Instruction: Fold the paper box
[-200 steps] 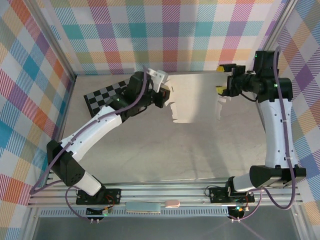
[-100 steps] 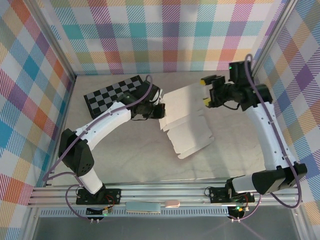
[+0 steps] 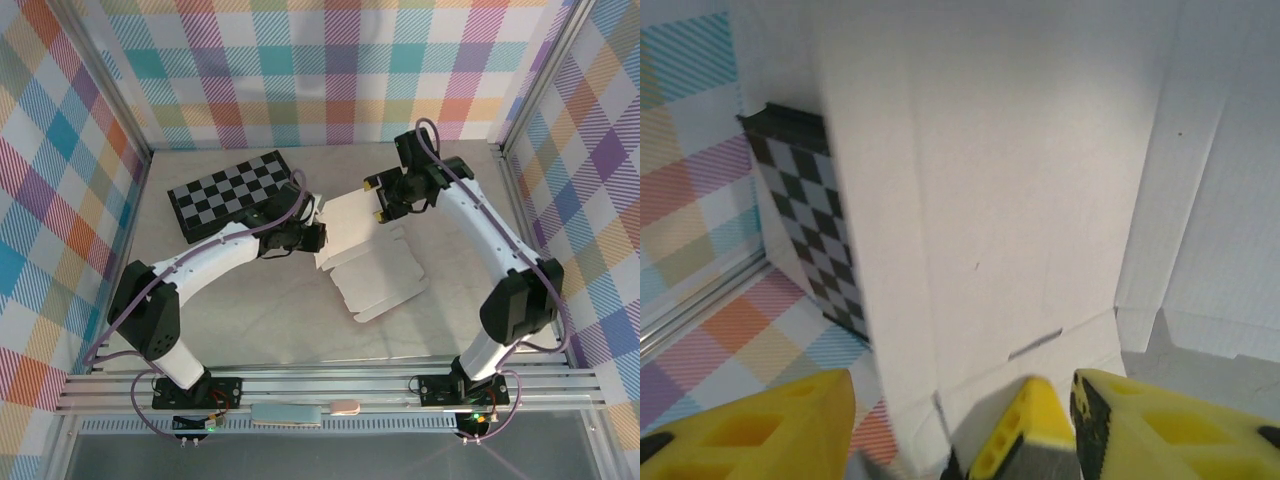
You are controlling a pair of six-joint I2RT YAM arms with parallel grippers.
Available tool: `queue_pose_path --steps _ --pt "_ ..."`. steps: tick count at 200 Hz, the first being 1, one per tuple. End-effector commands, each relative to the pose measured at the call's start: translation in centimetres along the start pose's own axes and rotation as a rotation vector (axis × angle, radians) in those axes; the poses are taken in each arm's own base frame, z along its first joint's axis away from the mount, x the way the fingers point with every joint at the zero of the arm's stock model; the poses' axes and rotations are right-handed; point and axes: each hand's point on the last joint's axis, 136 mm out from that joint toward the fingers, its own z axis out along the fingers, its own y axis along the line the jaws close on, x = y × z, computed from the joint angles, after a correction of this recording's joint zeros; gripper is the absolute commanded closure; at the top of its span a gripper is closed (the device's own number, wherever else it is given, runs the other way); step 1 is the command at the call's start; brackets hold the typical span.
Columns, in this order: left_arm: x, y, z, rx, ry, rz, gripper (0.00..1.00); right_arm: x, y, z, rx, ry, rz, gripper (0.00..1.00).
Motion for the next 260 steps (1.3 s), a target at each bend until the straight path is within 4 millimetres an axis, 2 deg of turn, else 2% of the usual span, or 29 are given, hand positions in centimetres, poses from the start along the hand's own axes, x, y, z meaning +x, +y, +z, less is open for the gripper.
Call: queue_pose_path --steps 1,29,54,80,121,143,194,260 --pt "-1.3 -1.0 -1.1 0.044 -0.063 0.057 1.0 0.4 2.1 0.9 -0.054 0.018 -0.008 0.43" --pt "-1.0 -0.9 -1.0 0.042 -0.051 0.073 1.0 0.8 4.0 1.7 -0.07 0.052 -0.056 0.44" --pt "-1.0 -0.9 -0.9 0.039 -0.044 0.088 1.0 0.9 4.0 2.1 -0.063 0.061 -0.068 0.46" --pt "-1.3 -1.0 -0.9 0.038 -0.05 0.102 1.0 0.7 3.6 2.8 -0.059 0.063 -0.07 0.47" --pt "-1.7 -1.2 -0.9 0.042 -0.055 0.127 1.0 0.7 2.8 4.7 -0.017 0.104 -0.066 0.59" --pt "-1.7 -1.2 -0.9 0.04 -0.054 0.134 1.0 0.5 2.9 4.7 -0.022 0.093 -0.067 0.68" --pt "-1.9 -1.1 -0.9 0.04 -0.063 0.143 1.0 0.3 1.2 5.8 0.022 0.11 -0.047 0.74" --pt "-2.5 -0.4 -1.0 0.072 -0.09 0.083 1.0 -0.5 -0.5 5.8 0.017 0.079 -0.076 0.85"
